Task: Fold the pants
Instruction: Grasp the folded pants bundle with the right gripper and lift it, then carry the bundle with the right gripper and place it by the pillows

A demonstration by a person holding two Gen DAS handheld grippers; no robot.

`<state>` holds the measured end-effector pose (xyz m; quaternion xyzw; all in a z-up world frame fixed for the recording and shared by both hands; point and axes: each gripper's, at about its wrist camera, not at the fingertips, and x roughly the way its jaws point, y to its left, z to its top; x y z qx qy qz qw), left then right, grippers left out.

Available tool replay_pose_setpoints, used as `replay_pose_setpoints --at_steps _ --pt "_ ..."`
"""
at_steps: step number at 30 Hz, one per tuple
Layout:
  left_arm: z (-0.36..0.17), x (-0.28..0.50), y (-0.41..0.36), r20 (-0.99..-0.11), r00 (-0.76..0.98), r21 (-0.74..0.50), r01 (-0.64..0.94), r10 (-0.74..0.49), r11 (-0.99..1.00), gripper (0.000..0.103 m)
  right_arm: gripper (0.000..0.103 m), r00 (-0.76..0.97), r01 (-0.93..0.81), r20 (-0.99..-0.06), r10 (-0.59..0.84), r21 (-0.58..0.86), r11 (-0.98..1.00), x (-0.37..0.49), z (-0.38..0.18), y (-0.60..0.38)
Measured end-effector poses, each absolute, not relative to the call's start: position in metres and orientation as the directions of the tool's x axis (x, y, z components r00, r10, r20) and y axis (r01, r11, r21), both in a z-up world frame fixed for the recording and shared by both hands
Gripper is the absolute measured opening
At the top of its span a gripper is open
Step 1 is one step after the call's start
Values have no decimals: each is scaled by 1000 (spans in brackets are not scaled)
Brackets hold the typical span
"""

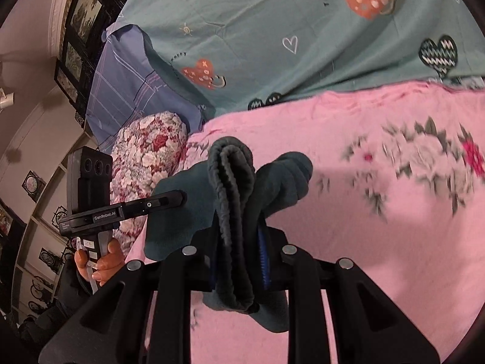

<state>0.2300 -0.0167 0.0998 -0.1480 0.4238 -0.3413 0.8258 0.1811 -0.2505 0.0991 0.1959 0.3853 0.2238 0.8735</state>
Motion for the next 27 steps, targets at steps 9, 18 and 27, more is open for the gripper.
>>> replay_pose_setpoints --at_steps 9,18,27 --pt "16 422 1 -765 505 -367 169 -400 915 87 60 539 115 -833 128 223 968 376 -27 -266" --pt "36 303 40 -731 648 -172 129 -215 977 95 59 650 77 -758 62 146 986 173 0 -278" --pt "31 113 -24 -718 558 -206 401 -417 893 101 59 595 314 -781 -188 10 949 -31 -3 -371"
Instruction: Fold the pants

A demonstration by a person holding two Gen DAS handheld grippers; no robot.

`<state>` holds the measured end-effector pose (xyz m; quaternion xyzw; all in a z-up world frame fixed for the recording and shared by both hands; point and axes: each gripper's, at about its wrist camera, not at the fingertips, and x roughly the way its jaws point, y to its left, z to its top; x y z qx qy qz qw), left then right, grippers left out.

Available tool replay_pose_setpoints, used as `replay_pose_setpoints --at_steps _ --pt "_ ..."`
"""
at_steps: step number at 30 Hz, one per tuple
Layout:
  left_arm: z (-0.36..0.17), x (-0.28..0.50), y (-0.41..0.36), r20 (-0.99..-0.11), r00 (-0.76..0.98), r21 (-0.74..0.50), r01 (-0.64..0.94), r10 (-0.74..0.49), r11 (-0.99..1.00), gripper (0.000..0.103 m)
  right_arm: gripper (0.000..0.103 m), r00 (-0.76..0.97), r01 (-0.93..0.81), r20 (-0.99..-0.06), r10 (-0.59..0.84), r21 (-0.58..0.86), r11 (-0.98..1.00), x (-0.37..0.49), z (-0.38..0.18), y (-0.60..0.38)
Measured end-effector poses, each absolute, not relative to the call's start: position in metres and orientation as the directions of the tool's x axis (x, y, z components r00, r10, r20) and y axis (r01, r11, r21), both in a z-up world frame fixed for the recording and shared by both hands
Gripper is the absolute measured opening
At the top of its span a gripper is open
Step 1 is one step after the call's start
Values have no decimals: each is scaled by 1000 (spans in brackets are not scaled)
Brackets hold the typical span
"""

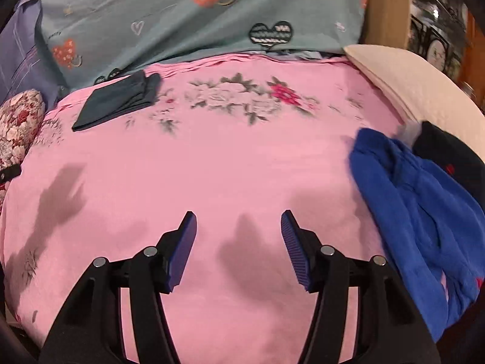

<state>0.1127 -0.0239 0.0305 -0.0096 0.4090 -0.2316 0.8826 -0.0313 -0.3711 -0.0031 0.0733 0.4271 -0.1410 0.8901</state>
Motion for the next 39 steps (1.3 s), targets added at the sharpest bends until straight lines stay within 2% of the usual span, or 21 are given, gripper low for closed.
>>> replay_pose_setpoints --at_steps 6,8,10,13,15,22,39 --pt "15 51 -31 -720 573 -192 379 -392 906 101 61 644 264 -750 -154 29 964 -74 2 -347" --pt "14 37 -20 -719 597 -177 337 -356 925 101 70 661 258 -732 -162 19 966 -78 5 -325" --pt "16 24 -6 -719 626 -149 288 -303 946 101 84 686 272 -699 -203 -13 962 -85 12 -304" --pt "24 7 15 -699 664 -136 242 -266 961 101 97 739 249 -645 -196 -9 968 -90 24 -269" --pt "30 -6 28 -690 687 -120 201 -228 972 101 102 742 230 -642 -190 -22 973 -89 27 -248" --pt "48 -48 46 -640 751 -60 160 -161 985 101 102 765 175 -621 -171 -56 983 -98 32 -201" --pt "60 -86 39 -596 782 -13 218 -183 976 101 102 785 182 -583 -209 -104 978 -124 44 -180"
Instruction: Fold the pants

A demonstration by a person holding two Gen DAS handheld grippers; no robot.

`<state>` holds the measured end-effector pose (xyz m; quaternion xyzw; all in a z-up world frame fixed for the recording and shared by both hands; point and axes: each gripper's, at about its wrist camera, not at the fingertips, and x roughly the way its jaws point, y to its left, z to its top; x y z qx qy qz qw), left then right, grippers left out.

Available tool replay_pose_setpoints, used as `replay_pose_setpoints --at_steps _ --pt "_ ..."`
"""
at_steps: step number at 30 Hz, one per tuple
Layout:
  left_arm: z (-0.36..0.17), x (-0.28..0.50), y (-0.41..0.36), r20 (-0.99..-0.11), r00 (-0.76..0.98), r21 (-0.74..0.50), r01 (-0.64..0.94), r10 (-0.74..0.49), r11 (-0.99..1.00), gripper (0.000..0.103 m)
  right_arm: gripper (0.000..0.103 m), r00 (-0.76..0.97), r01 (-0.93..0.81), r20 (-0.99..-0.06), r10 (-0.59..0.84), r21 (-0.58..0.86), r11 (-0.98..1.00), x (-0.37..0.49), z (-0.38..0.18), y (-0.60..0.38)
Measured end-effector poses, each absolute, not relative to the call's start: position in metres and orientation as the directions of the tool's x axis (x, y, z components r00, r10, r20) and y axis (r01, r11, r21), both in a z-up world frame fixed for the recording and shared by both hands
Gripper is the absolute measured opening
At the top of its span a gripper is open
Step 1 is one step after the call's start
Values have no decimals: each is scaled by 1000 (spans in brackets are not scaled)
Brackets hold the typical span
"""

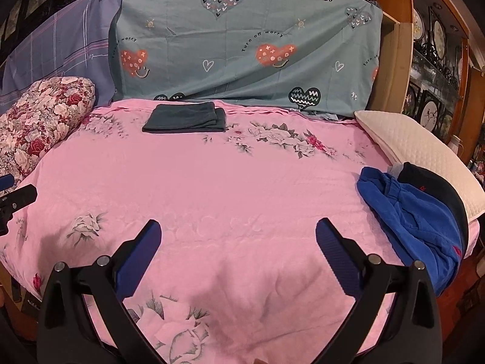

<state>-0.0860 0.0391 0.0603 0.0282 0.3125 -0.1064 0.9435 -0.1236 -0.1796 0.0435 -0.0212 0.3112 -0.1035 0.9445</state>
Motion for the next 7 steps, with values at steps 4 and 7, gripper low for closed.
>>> replay_pose_setpoints --at_steps 4,7 --pt "58 -83 40 -605 773 -32 217 -192 976 101 102 783 180 -589 -201 -95 979 -123 41 -180" --pt "57 -82 40 -604 776 -25 208 -181 978 101 102 781 180 -593 -196 -86 980 -123 40 -181"
